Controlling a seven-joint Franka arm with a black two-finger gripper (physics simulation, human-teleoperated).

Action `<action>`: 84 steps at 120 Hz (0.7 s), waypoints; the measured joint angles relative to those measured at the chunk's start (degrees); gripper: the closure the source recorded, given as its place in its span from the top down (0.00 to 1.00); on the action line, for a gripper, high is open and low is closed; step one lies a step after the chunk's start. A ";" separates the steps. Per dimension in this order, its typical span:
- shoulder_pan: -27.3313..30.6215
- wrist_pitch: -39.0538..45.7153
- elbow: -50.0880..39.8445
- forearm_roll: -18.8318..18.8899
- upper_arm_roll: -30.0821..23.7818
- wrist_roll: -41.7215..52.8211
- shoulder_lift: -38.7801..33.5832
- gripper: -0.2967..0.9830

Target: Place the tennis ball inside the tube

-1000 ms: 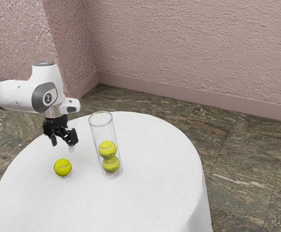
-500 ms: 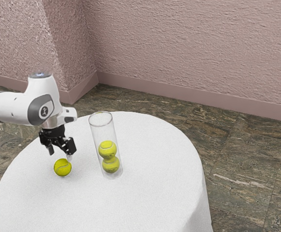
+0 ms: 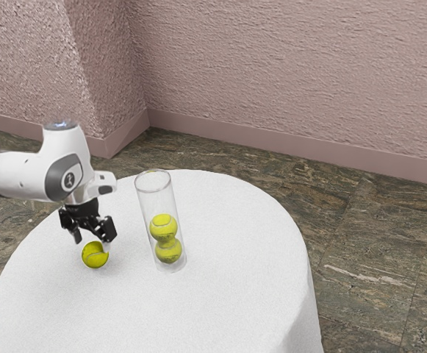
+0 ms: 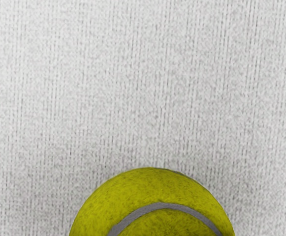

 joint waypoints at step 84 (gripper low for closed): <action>0.14 3.41 0.02 -5.61 -0.72 2.36 4.87 0.77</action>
